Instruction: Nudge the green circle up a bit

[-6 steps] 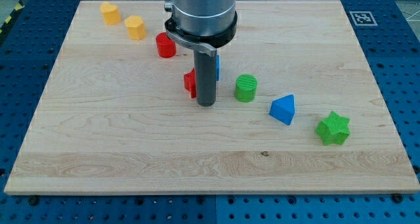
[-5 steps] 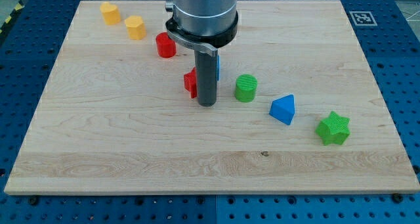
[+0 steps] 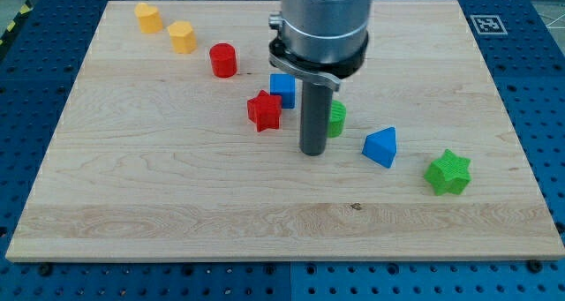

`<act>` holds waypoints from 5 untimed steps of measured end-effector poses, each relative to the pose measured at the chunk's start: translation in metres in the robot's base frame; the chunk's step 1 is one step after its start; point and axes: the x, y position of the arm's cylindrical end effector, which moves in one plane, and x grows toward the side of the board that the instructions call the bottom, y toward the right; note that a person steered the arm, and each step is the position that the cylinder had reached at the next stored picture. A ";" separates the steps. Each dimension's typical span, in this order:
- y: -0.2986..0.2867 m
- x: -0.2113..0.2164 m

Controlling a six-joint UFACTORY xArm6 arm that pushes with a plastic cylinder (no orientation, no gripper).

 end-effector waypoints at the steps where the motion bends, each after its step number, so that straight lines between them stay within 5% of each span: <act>1: 0.020 0.008; 5: 0.057 -0.023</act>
